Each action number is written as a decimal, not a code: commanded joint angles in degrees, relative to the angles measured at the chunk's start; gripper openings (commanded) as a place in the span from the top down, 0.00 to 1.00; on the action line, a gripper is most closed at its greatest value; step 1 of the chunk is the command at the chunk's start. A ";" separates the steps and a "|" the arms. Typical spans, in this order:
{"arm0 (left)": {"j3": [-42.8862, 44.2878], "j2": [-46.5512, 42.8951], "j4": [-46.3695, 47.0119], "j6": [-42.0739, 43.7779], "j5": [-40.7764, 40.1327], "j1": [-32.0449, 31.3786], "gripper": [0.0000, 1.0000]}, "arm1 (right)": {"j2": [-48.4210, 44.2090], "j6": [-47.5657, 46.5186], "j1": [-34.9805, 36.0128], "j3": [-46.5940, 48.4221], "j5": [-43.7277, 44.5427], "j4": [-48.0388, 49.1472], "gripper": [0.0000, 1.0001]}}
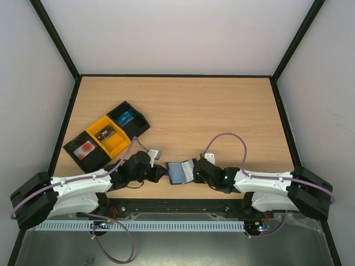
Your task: Take the credit cards out of the card holder
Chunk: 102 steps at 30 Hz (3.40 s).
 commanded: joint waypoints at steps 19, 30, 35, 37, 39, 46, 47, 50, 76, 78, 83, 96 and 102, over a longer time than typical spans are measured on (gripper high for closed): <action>0.73 1.10 1.12 2.14 2.32 0.03 0.97 | -6.33 -0.96 0.54 4.61 -10.98 7.58 0.43; 0.69 0.85 0.63 2.02 2.22 0.03 0.97 | 3.43 -1.25 1.48 5.53 -9.54 9.18 0.30; 0.51 1.08 0.71 2.02 2.12 0.03 0.97 | 5.97 -2.18 1.51 5.28 -9.55 9.48 0.23; 0.71 1.28 0.46 2.17 2.19 0.05 0.97 | 7.17 -2.20 1.52 5.10 -10.69 10.50 0.20; 0.83 1.21 0.47 2.24 2.24 0.03 0.97 | 7.91 -2.28 1.60 5.09 -11.06 11.01 0.19; 0.92 0.83 0.26 2.28 2.05 0.03 0.97 | 10.29 -2.97 1.61 5.24 -10.92 10.86 0.16; 0.94 0.87 0.25 2.22 2.06 0.03 0.97 | 10.40 -2.94 1.62 5.24 -10.42 10.46 0.18; 0.90 0.95 0.26 2.13 2.06 0.02 0.97 | 10.37 -2.90 1.63 4.99 -8.88 8.96 0.24; 1.69 2.53 -0.70 2.08 1.44 0.03 0.97 | 2.40 -2.27 1.67 3.74 4.65 -1.73 0.70; 1.72 2.58 -0.67 1.96 1.28 0.03 0.97 | 1.96 -1.46 1.65 3.90 7.10 -4.33 0.71; 2.28 2.87 -0.74 1.93 1.60 0.03 0.97 | -0.84 0.68 1.66 6.35 11.42 -11.99 0.62; 3.38 5.40 1.38 1.50 2.39 -0.11 0.97 | -5.84 -2.55 1.67 7.21 -0.52 0.53 0.31; 3.33 5.44 1.14 1.67 2.15 -0.15 0.97 | 0.52 -3.12 1.64 8.04 -5.41 2.91 0.22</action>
